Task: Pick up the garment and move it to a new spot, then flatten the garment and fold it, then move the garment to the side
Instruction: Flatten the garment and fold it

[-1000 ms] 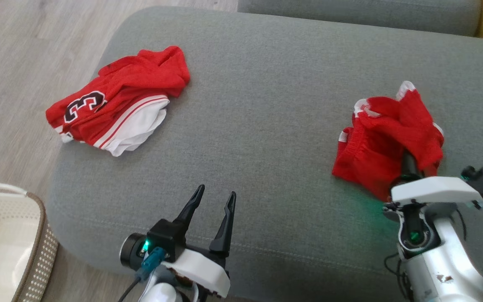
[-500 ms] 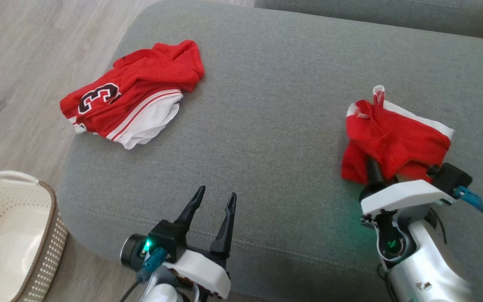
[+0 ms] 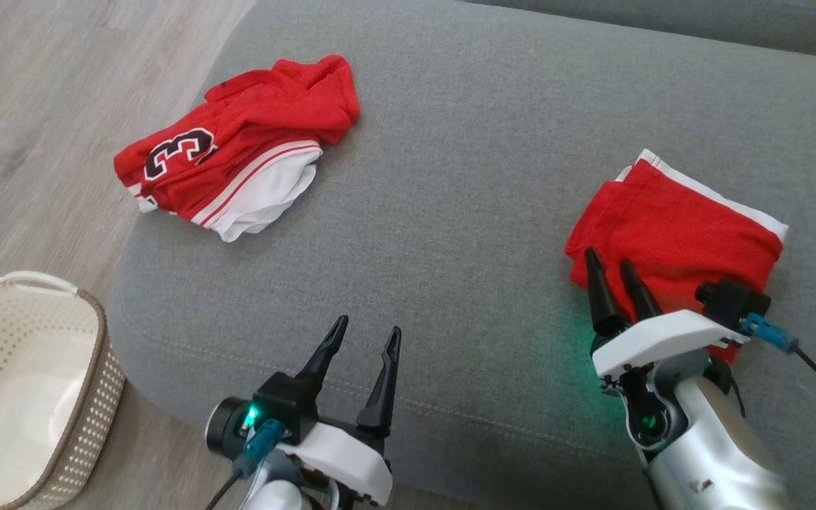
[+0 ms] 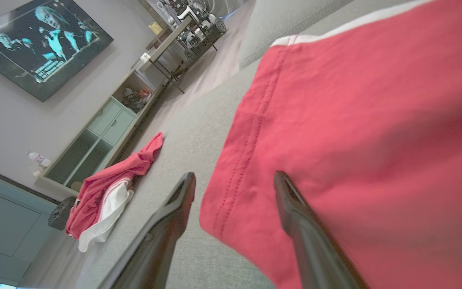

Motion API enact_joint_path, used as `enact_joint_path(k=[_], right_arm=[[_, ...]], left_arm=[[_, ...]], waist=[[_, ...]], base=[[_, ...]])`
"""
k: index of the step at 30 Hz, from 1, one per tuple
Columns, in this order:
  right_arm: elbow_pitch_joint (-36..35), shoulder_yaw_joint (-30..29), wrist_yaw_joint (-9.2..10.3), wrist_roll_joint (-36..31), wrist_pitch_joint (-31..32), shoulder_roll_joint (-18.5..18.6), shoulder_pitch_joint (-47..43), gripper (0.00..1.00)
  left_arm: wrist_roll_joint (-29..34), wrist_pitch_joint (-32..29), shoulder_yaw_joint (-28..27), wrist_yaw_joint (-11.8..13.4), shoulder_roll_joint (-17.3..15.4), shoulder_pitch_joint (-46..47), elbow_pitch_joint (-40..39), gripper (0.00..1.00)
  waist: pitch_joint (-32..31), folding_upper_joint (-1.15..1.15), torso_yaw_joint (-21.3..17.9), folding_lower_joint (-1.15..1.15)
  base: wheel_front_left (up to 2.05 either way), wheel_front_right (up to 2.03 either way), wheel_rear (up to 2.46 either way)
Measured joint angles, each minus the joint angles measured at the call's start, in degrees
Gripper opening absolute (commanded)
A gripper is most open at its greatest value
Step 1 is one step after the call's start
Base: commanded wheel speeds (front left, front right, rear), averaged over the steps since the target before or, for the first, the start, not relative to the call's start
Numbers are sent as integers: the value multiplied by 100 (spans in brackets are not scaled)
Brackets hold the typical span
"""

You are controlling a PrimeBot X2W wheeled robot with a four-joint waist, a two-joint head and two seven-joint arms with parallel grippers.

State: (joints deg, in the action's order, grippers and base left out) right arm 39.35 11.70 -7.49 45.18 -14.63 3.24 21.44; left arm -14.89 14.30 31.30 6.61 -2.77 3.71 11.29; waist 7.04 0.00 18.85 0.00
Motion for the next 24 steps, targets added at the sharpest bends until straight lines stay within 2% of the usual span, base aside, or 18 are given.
enact_joint_path(k=[9, 14, 20, 24], right_arm=[[880, -41, 0, -148, 0, 4, 575, 100], [1001, -36, 0, -175, 0, 5, 667, 100], [495, -7, 0, -535, 0, 52, 538, 100], [-141, -84, 0, -1146, 0, 187, 241, 100]], left_arm=[[-41, 0, 99, 3, 0, 19, -4, 100], [-41, 0, 82, 44, 0, 20, 3, 100], [-30, 0, -45, 43, 0, 17, 16, 100], [30, 0, -224, 36, -3, 8, -25, 100]], waist=[[146, 0, 63, 0], [115, 0, 13, 0], [-103, 0, -160, 0], [-280, 0, -337, 0]], base=[[0, 0, 0], [0, 0, 0], [0, 0, 0], [0, 0, 0]])
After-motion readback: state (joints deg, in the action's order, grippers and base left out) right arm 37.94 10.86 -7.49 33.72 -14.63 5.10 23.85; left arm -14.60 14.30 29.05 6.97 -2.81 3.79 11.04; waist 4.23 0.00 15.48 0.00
